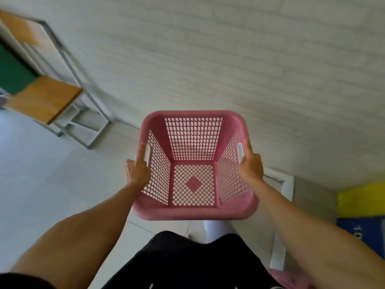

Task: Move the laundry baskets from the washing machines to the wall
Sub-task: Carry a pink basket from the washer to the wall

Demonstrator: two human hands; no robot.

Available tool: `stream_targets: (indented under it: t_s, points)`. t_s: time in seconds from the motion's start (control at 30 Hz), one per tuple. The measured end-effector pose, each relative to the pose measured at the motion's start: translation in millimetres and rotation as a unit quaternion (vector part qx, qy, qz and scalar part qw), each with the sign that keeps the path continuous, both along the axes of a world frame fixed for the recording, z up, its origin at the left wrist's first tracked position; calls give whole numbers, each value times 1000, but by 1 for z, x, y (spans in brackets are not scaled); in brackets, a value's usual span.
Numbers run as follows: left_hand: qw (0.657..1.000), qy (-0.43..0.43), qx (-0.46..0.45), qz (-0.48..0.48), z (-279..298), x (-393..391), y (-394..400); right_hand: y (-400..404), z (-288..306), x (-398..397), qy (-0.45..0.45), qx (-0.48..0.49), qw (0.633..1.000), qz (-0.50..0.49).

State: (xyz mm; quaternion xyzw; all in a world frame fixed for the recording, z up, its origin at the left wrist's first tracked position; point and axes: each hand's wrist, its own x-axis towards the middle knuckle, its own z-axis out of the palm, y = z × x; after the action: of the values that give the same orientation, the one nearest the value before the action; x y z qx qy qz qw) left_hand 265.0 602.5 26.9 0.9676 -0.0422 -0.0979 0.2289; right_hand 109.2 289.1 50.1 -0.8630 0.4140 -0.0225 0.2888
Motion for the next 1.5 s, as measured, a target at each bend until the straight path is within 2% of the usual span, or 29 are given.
stream_targets:
  t_s: [0.33, 0.47, 0.67, 0.87, 1.1, 1.2, 1.33, 1.5]
  points:
    - [995, 12, -12, 98, -24, 90, 89, 63, -28, 146, 15, 15, 996, 87]
    - [993, 19, -29, 111, -39, 152, 106, 75, -45, 225, 30, 30, 992, 117]
    - [992, 109, 0, 70, -37, 243, 134, 97, -59, 320, 78, 49, 985, 148]
    - [987, 120, -21, 103, -33, 320, 167, 130, -73, 390, 107, 75, 980, 151]
    - [989, 149, 10, 16, -73, 426, 224, 186, -96, 456, 148, 71, 979, 121]
    - [984, 165, 22, -60, -88, 485, 242, 221, -105, 479, 164, 69, 981, 73]
    - [980, 131, 35, -144, -95, 558, 262, 263, -116, 511, 154, 49, 987, 8]
    - [963, 147, 48, -221, -116, 632, 287, 307, -143, 548, 144, 79, 984, -65]
